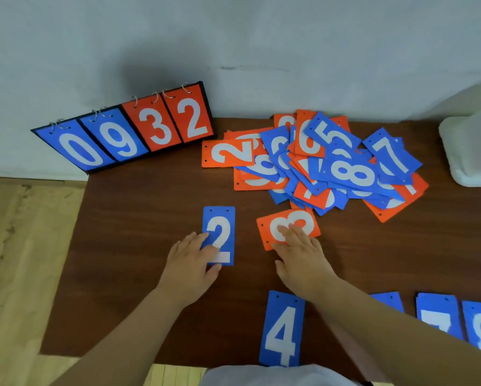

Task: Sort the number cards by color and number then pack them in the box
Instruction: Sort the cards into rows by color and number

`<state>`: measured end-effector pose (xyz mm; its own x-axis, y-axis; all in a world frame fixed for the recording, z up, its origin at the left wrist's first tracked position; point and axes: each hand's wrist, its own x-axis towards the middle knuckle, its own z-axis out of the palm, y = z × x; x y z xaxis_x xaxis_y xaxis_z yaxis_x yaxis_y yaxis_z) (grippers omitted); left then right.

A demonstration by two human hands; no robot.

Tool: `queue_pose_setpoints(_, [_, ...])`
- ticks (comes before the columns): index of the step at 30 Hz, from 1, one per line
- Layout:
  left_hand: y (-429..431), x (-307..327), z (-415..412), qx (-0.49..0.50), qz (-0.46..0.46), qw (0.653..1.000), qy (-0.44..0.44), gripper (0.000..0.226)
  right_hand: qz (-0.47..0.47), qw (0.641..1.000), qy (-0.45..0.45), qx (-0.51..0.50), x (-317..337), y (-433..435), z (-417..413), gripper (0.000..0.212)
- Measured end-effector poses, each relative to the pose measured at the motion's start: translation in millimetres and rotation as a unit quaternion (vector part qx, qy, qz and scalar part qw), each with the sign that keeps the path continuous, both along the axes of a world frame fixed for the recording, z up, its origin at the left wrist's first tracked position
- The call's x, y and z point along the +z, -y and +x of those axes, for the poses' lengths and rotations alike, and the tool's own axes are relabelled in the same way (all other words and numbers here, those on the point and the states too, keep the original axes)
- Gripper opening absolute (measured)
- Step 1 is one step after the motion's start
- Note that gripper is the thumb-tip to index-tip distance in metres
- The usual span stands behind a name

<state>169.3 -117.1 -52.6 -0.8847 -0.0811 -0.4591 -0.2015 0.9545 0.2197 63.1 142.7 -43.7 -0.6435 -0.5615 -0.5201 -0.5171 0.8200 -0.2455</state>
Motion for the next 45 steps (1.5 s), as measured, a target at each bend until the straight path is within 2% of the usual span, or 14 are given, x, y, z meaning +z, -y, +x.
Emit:
queue_pose_setpoints(2, [-2.2,-0.2,-2.8,0.075,0.004,0.996,-0.038,0.039,-0.017,1.0,0.008,-0.004,2.5,4.0,-13.6,0.052])
queue_pose_setpoints(3, [-7.3,0.5,-9.7,0.122,0.005,0.991,-0.049,0.044,-0.017,1.0,0.011,-0.004,2.9,6.7,-23.2,0.055])
queue_pose_setpoints(6, [-31.6,2.0,-39.2,0.235,-0.002,0.972,-0.006,0.078,0.002,1.0,0.019,-0.013,6.8,16.9,-50.5,0.063])
queue_pose_setpoints(9, [-50.4,1.2,-59.7,0.276,-0.008,0.96,0.056,0.102,0.034,0.999,-0.005,0.004,10.6,25.5,-64.0,0.061])
queue_pose_setpoints(11, [-52.5,-0.4,-59.6,0.303,0.02,0.951,0.055,0.1,0.051,0.999,-0.007,0.001,12.0,26.5,-63.5,0.06])
queue_pose_setpoints(14, [-47.3,-1.9,-48.5,0.325,0.058,0.943,0.046,0.094,0.093,0.996,-0.009,-0.003,11.1,22.2,-57.0,0.073])
queue_pose_setpoints(18, [-40.3,-3.2,-28.9,0.315,0.094,0.944,0.022,0.084,0.076,0.996,-0.005,-0.053,9.5,13.1,-43.7,0.072])
queue_pose_setpoints(21, [-35.6,-6.6,-6.4,0.276,0.12,0.954,0.003,0.067,0.06,0.993,0.0,-0.102,11.3,5.8,-34.3,0.073])
queue_pose_setpoints(23, [-33.4,-8.3,9.9,0.244,0.12,0.962,0.002,0.065,0.067,0.989,0.005,-0.13,13.5,1.3,-30.0,0.078])
queue_pose_setpoints(30, [-53.5,-12.2,68.3,0.15,0.082,0.985,-0.008,0.069,0.085,0.975,-0.016,-0.203,12.1,-14.7,-7.8,0.076])
queue_pose_setpoints(34, [-71.2,-12.9,99.0,0.108,0.028,0.994,-0.014,0.069,0.047,0.968,-0.026,-0.245,8.2,-19.9,4.9,0.071])
queue_pose_setpoints(38, [-83.6,-14.0,120.3,0.118,-0.013,0.993,-0.003,0.069,0.02,0.961,-0.017,-0.274,6.3,-20.7,14.1,0.064])
queue_pose_setpoints(45, [-74.6,-18.3,134.1,0.111,-0.036,0.993,-0.01,0.064,-0.001,0.964,-0.078,-0.253,6.4,-25.0,25.7,0.041])
